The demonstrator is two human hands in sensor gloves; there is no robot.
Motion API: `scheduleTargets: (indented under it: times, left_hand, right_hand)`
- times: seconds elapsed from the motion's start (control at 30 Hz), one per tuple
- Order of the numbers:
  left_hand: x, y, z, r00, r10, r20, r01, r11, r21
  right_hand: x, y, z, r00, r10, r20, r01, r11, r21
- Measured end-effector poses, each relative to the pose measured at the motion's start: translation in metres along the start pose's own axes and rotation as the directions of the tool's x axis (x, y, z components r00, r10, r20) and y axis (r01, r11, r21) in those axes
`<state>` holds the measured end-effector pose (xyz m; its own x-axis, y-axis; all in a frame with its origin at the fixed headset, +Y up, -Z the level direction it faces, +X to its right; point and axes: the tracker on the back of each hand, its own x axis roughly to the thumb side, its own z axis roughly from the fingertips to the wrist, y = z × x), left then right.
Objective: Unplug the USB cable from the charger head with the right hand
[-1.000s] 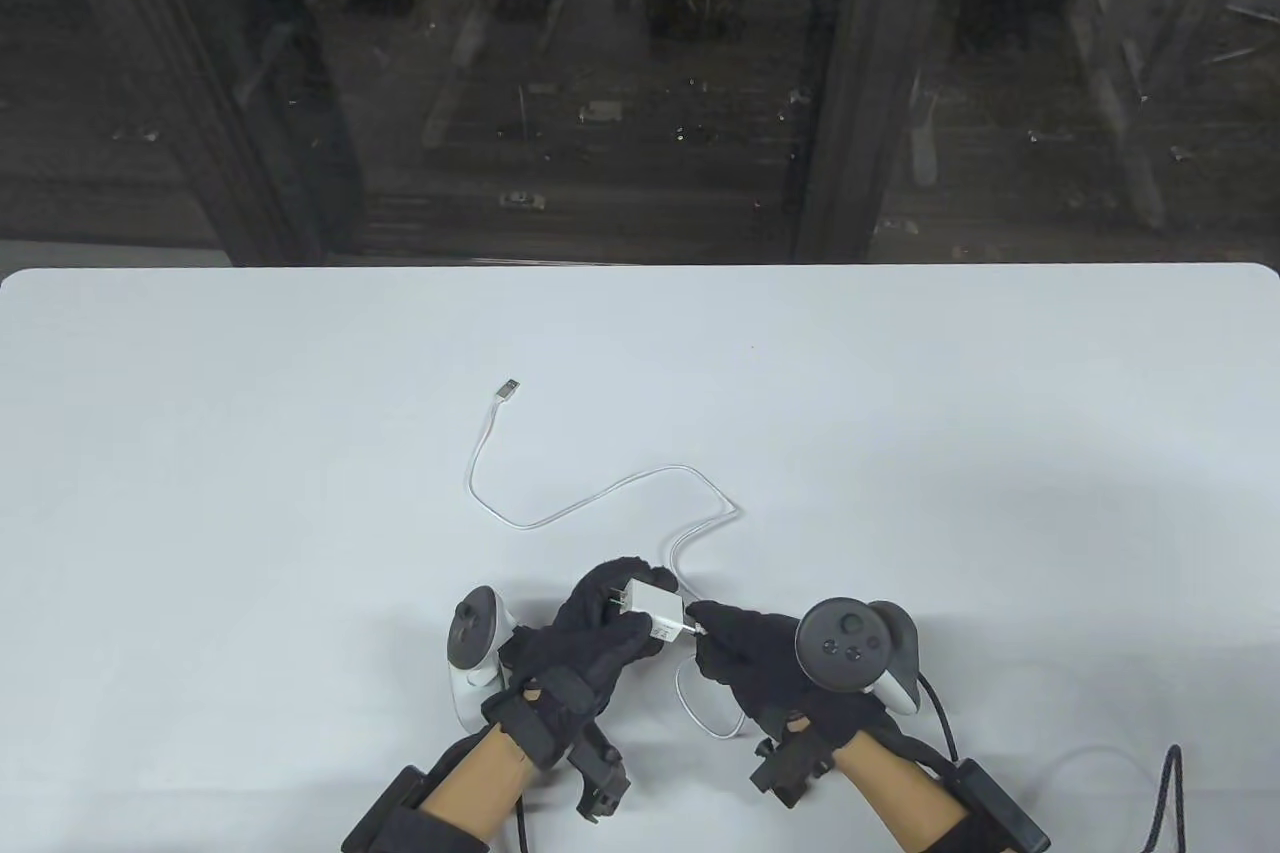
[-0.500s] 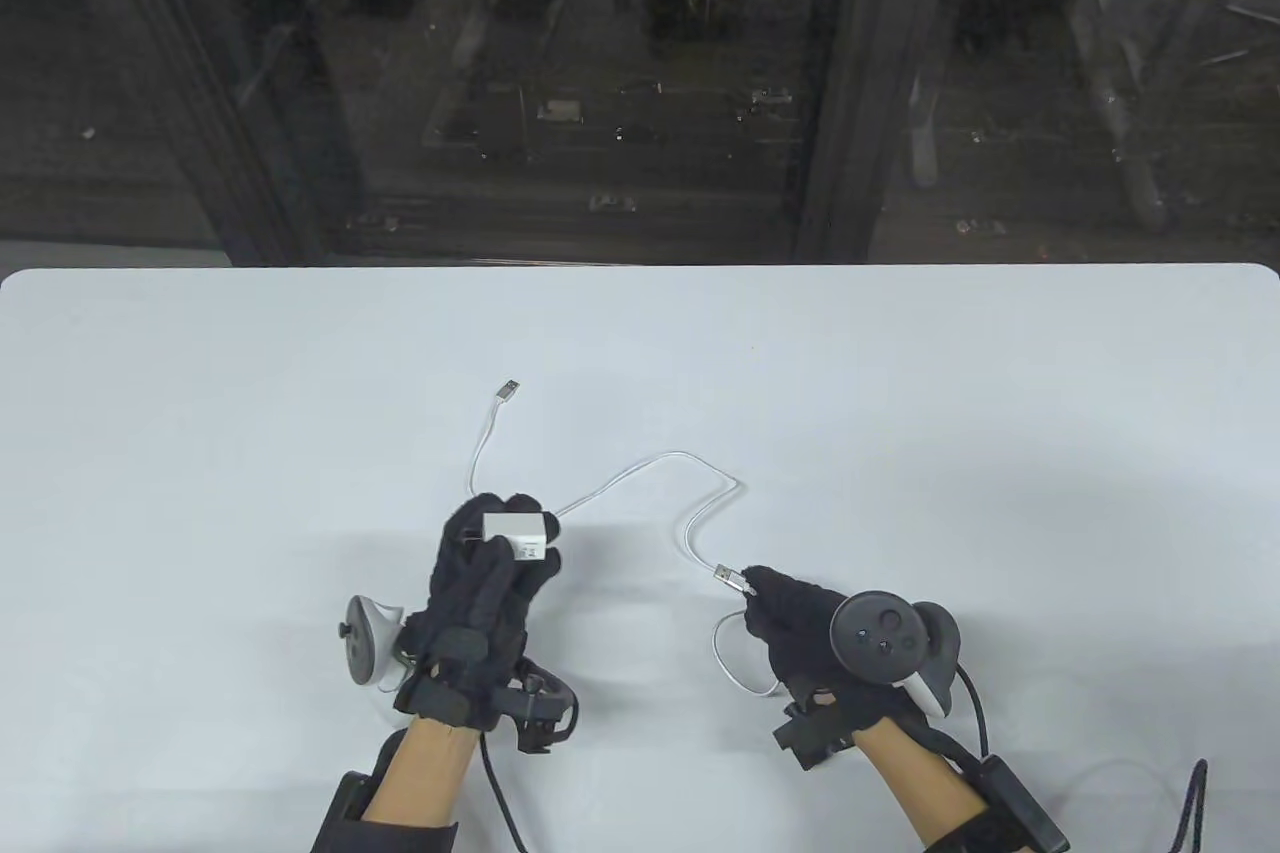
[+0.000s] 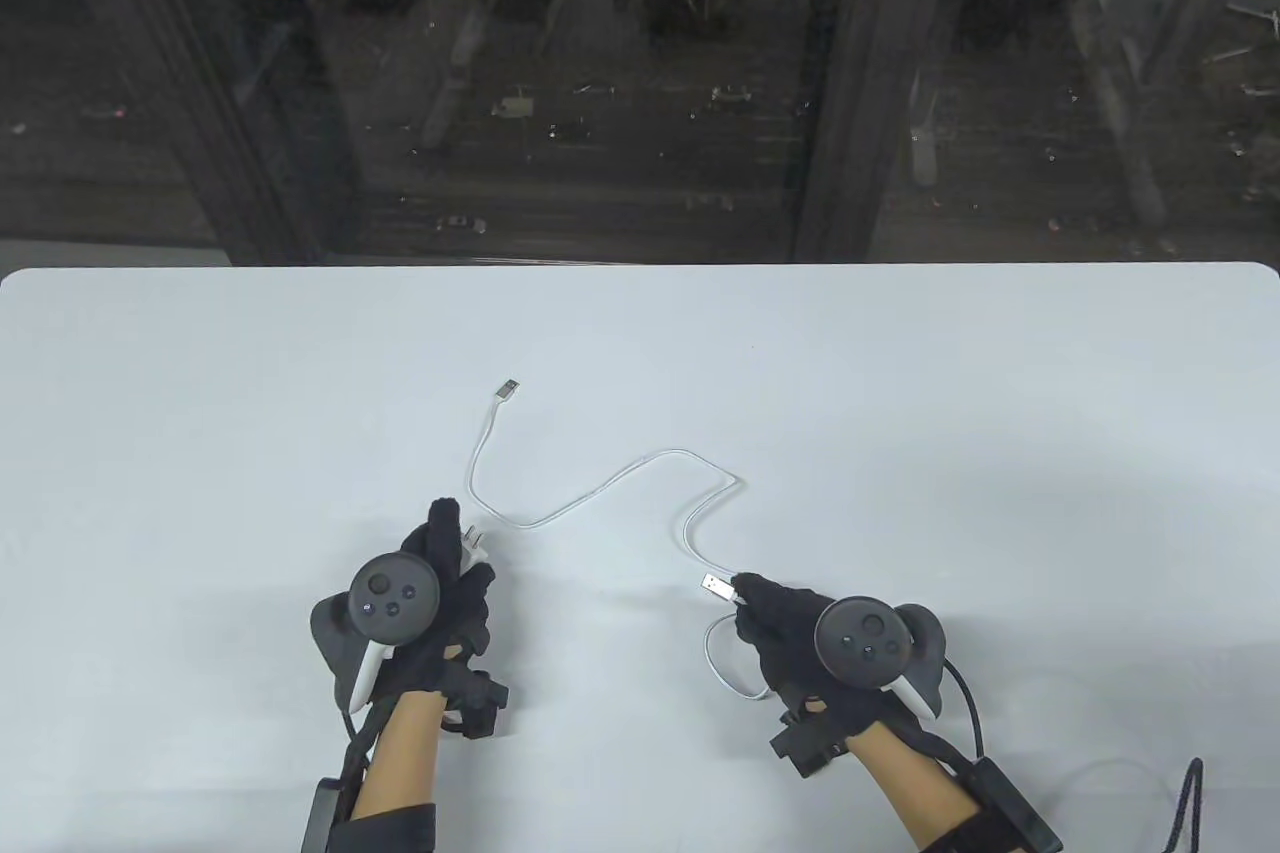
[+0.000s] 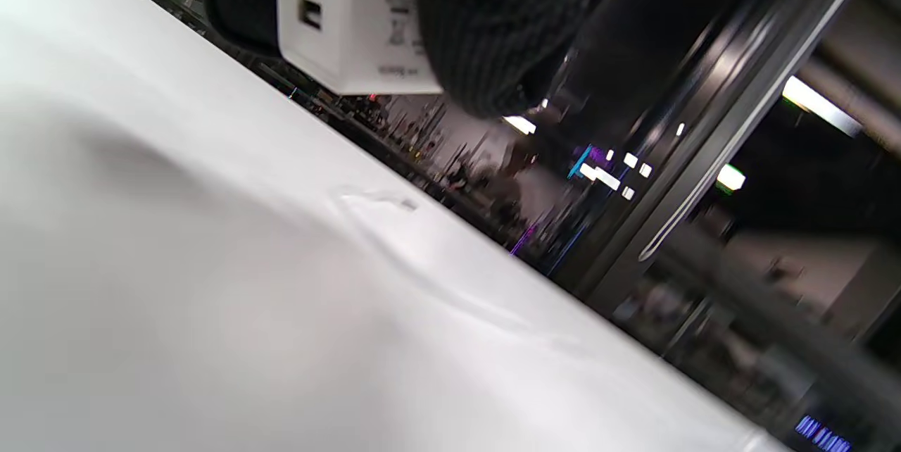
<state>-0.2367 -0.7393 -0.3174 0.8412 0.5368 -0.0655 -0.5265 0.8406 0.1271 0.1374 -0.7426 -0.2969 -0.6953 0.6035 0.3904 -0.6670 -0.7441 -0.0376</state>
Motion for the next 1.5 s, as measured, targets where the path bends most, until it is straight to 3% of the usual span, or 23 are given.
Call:
scheduleTargets:
  times: [0.17, 0.3, 0.5, 0.67, 0.77, 0.83, 0.97, 1.03, 1.07, 1.2, 1.33, 1.5]
  left_hand:
    - [-0.001, -0.015, -0.003, 0.981, -0.185, -0.060, 0.171, 0.967, -0.186]
    - [-0.002, -0.024, -0.006, 0.971, -0.233, -0.060, 0.212, 0.946, -0.245]
    - [0.000, -0.025, -0.006, 0.967, -0.251, -0.049, 0.233, 0.944, -0.233]
    - [0.012, -0.017, -0.002, 0.993, -0.120, 0.001, 0.118, 0.973, -0.198]
    - [0.015, -0.015, 0.001, 0.994, 0.107, 0.013, -0.102, 0.973, -0.206]
    - [0.017, -0.017, 0.002, 0.961, 0.277, 0.024, -0.266, 0.941, -0.210]
    - [0.026, -0.025, 0.005, 0.818, 0.573, 0.037, -0.540, 0.790, -0.290]
    - [0.033, -0.029, 0.008, 0.755, 0.655, 0.034, -0.610, 0.720, -0.331]
    - [0.034, -0.030, 0.009, 0.750, 0.660, 0.037, -0.613, 0.715, -0.335]
    - [0.042, -0.033, 0.010, 0.791, 0.607, 0.074, -0.545, 0.754, -0.367]
    - [0.045, -0.036, 0.010, 0.777, 0.627, 0.063, -0.553, 0.726, -0.408]
    - [0.045, -0.037, 0.009, 0.782, 0.621, 0.057, -0.546, 0.727, -0.417]
  right_hand:
    - [0.000, 0.001, 0.000, 1.000, 0.000, 0.004, 0.000, 1.000, 0.010]
    - [0.001, 0.003, 0.000, 1.000, 0.000, 0.006, 0.000, 1.000, 0.026]
    - [0.001, 0.004, 0.000, 1.000, -0.002, 0.003, 0.002, 0.999, 0.037]
    - [0.001, 0.004, 0.000, 1.000, 0.002, 0.001, -0.002, 0.999, 0.039]
    - [0.000, 0.005, 0.000, 1.000, 0.016, -0.004, -0.016, 0.999, 0.043]
    - [0.000, 0.003, -0.001, 0.999, 0.033, -0.001, -0.033, 0.999, 0.032]
    - [0.006, -0.003, -0.004, 0.987, 0.155, 0.049, -0.155, 0.988, -0.004]
    - [0.013, -0.008, -0.011, 0.962, 0.263, 0.077, -0.261, 0.965, -0.033]
    - [0.016, -0.010, -0.015, 0.952, 0.294, 0.085, -0.291, 0.956, -0.045]
    - [0.034, -0.011, -0.042, 0.855, 0.497, 0.147, -0.496, 0.867, -0.048]
    - [0.048, 0.001, -0.075, 0.735, 0.642, 0.216, -0.658, 0.753, -0.001]
    - [0.049, 0.023, -0.108, 0.688, 0.695, 0.211, -0.722, 0.686, 0.094]
